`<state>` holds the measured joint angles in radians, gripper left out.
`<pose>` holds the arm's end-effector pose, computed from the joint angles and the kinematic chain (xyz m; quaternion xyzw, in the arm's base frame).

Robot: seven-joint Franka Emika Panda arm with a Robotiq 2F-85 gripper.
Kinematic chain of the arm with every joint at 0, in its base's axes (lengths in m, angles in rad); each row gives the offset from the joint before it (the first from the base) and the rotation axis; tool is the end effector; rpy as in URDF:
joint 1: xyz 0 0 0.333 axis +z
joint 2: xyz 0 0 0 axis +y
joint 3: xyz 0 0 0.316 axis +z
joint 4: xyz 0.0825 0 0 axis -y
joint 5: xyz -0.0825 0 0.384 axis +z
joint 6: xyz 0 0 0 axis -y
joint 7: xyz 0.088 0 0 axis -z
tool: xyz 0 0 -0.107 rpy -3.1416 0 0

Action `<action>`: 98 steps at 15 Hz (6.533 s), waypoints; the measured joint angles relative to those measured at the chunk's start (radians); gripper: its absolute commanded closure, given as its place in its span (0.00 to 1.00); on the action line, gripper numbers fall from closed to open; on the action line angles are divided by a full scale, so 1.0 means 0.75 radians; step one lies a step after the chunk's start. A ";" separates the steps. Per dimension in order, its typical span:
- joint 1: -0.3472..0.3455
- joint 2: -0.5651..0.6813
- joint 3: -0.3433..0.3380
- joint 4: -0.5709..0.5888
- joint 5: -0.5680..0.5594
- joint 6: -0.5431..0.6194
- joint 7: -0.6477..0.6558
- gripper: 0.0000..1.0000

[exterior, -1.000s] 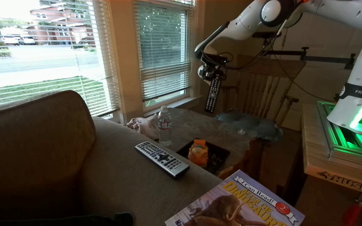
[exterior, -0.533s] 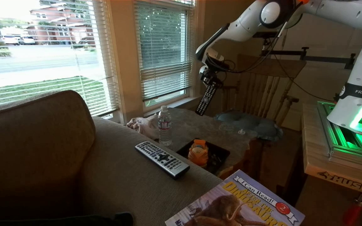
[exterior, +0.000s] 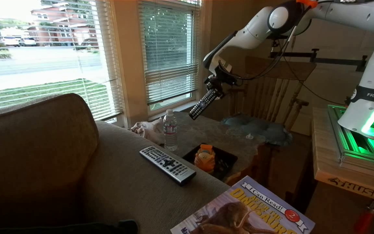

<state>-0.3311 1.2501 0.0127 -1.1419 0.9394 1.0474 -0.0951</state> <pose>0.6088 -0.0866 0.0592 -0.6829 0.1438 0.4487 0.5582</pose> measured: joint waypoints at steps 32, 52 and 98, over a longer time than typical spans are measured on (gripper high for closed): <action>-0.113 0.199 0.013 -0.005 0.394 -0.108 0.020 0.71; -0.144 0.271 -0.045 -0.006 0.424 -0.126 0.381 0.71; -0.146 0.295 -0.167 -0.006 0.422 -0.125 0.611 0.01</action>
<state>-0.4405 1.4712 -0.1126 -1.1466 1.2559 0.9536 0.3631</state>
